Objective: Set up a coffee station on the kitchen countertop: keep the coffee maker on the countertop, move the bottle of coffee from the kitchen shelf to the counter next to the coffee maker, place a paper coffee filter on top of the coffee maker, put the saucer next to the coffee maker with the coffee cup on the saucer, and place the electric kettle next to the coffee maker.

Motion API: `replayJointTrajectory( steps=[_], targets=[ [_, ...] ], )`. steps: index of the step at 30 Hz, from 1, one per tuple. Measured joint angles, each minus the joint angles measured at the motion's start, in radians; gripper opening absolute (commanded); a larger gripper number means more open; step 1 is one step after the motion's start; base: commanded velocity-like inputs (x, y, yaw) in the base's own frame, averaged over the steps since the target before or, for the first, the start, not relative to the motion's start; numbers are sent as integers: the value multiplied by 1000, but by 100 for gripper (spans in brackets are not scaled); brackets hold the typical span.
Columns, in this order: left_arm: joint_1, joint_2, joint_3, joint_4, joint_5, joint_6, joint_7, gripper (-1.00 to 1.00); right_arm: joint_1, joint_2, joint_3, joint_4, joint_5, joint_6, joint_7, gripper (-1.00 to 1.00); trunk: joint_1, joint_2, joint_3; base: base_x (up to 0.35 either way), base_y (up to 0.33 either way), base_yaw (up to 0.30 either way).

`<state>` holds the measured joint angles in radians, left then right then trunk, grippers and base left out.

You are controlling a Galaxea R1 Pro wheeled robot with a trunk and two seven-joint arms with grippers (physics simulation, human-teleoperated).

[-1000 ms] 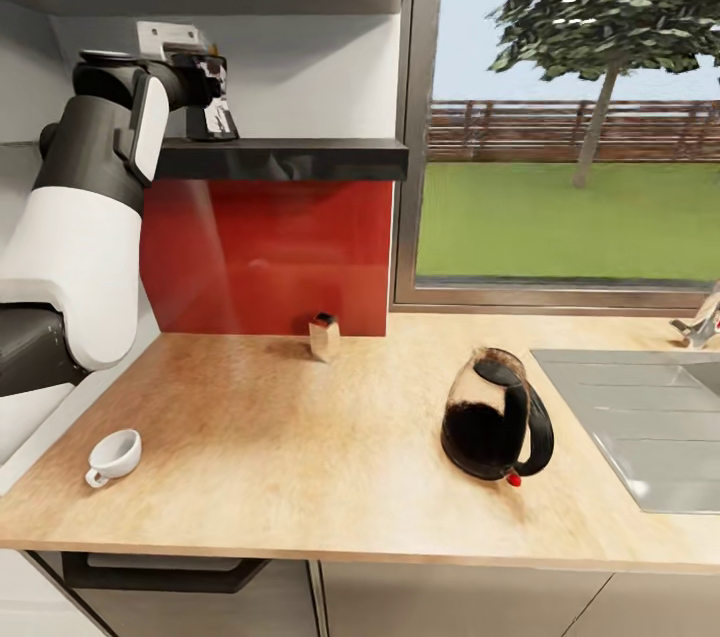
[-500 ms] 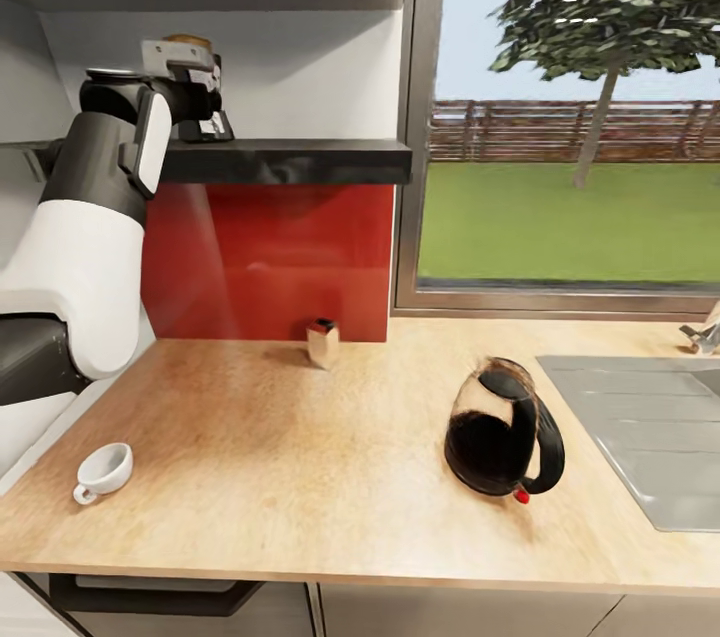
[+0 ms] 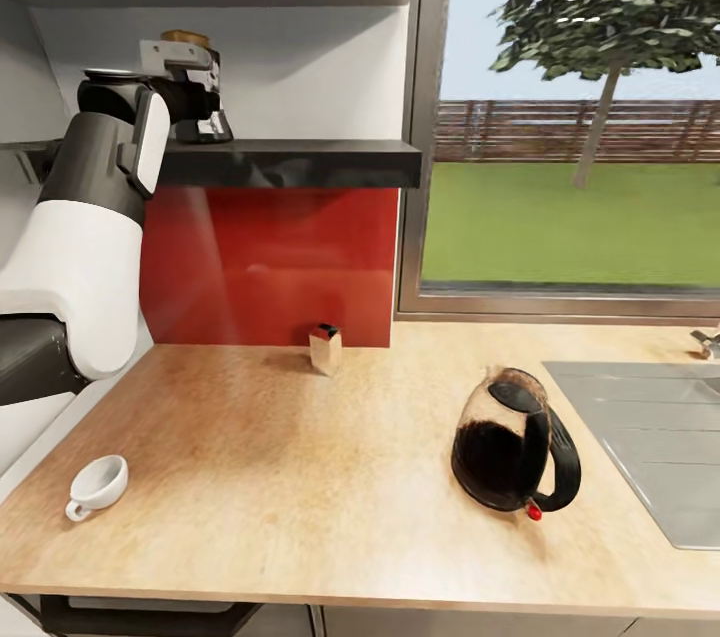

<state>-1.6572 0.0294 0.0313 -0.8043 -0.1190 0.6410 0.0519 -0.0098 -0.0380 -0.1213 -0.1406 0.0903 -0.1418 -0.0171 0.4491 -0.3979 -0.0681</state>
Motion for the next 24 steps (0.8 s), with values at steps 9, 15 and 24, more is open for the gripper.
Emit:
replayJointTrajectory(
  steps=[9, 15, 24],
  targets=[
    [0, 0, -1, -18, 0, 0, 0, 100, 0, 0, 0, 0, 0, 0, 0, 100, 0, 0, 0, 113, 0, 0],
    [1, -1, -2, -27, 5, 1, -1, -100, 0, 0, 0, 1, 0, 0, 0, 100, 0, 0, 0, 1, 0, 0],
    [1, -1, 0, -29, 2, 2, 0, -100, 0, 0, 0, 1, 0, 0, 0, 100, 0, 0, 0, 0, 0, 0]
  ],
)
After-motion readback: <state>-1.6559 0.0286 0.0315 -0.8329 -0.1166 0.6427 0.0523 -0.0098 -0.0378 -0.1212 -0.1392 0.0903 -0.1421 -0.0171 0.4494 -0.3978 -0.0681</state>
